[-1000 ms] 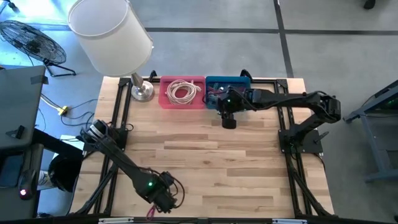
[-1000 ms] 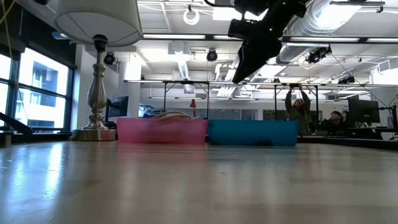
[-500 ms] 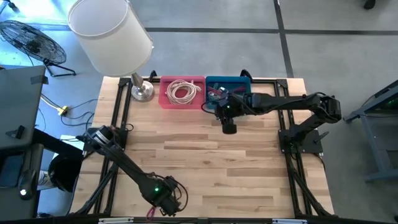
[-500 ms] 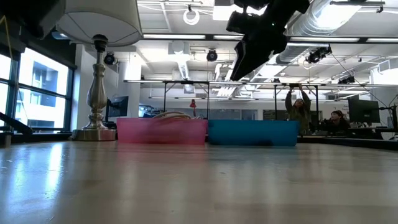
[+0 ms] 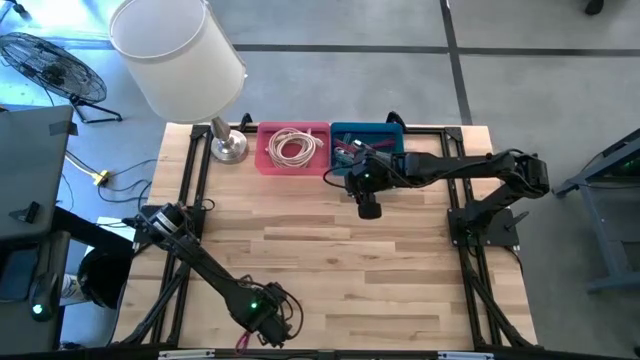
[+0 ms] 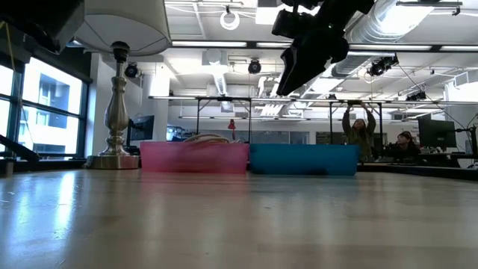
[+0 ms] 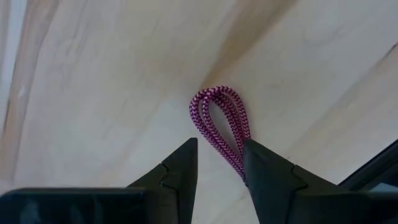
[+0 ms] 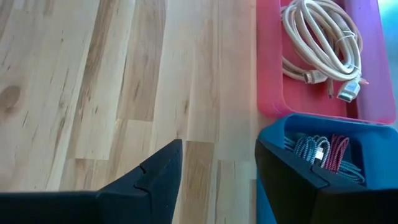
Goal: Pick & Place USB Port
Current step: Put the small black and pink charger cable into the blue bin
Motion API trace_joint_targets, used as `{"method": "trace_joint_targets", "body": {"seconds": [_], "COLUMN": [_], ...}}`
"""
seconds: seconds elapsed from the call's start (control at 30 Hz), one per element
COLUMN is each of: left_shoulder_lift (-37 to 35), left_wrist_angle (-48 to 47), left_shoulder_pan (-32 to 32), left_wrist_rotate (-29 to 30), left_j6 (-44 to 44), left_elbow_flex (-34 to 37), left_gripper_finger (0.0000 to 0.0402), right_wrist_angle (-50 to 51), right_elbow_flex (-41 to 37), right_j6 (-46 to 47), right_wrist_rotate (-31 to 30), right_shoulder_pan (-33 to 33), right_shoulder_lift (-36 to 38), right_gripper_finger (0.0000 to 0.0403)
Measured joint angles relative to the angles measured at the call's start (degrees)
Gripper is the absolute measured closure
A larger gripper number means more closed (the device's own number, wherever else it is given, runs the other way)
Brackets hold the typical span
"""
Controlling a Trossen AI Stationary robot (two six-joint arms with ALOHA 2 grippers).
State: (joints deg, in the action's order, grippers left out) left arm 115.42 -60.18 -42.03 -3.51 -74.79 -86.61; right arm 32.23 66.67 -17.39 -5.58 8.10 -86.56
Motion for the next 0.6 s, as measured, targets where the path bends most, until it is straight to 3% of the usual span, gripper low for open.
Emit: {"method": "trace_joint_targets", "body": {"seconds": [0.43, 0.6], "left_shoulder_lift": [0.0, 0.0], "left_wrist_angle": [0.1, 1.5], "left_shoulder_pan": [0.0, 0.0], "left_wrist_rotate": [1.2, -1.9], "left_j6": [-1.0, -3.7], "left_elbow_flex": [0.1, 3.0], "left_gripper_finger": [0.028, 0.028], "right_wrist_angle": [0.0, 0.0], "right_elbow_flex": [0.0, 0.0], "right_j6": [0.4, 0.4], "right_wrist_rotate": [0.0, 0.0], "right_shoulder_pan": [0.0, 0.0], "right_shoulder_lift": [0.0, 0.0], "right_gripper_finger": [0.0208, 0.0208]}}
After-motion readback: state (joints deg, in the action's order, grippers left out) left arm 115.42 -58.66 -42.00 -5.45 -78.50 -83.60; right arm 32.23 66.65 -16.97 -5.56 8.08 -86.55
